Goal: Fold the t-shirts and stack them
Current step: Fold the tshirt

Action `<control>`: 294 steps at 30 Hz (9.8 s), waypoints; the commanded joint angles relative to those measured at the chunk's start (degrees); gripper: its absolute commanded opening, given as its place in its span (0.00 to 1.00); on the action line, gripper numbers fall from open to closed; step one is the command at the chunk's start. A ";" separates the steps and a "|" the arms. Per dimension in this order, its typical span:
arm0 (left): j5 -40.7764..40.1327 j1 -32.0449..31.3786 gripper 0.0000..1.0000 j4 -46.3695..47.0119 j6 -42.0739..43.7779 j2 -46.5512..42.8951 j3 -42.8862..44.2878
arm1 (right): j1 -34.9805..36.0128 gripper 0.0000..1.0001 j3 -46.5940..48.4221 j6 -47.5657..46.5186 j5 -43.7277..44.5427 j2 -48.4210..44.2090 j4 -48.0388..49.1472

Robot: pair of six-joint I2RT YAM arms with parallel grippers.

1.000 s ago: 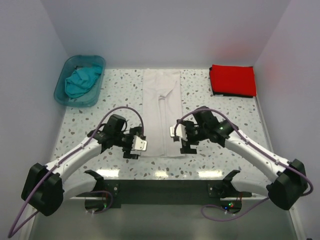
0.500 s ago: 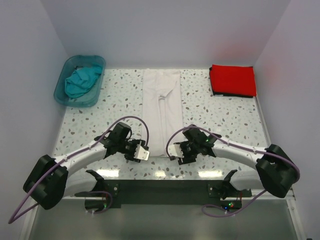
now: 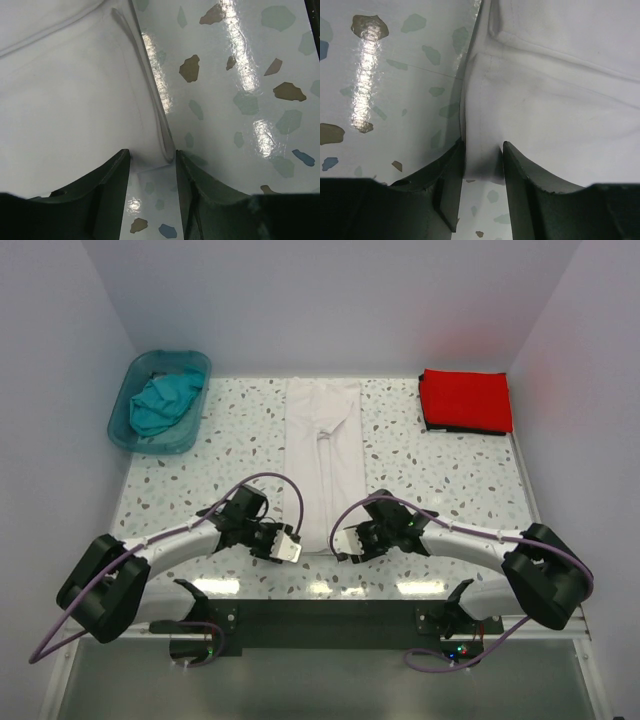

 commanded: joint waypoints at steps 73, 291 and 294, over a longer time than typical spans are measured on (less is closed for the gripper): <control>12.11 18.88 0.00 -24.87 15.17 48.29 68.11 | -24.53 0.00 65.39 -16.78 -8.39 42.36 -34.07; 32.05 27.07 0.55 16.18 -82.39 38.67 49.10 | -30.07 0.61 61.58 72.58 -29.74 36.33 -4.02; 31.88 24.79 0.55 15.30 -83.44 33.37 38.38 | -27.97 0.55 51.82 76.27 -31.59 32.18 -2.44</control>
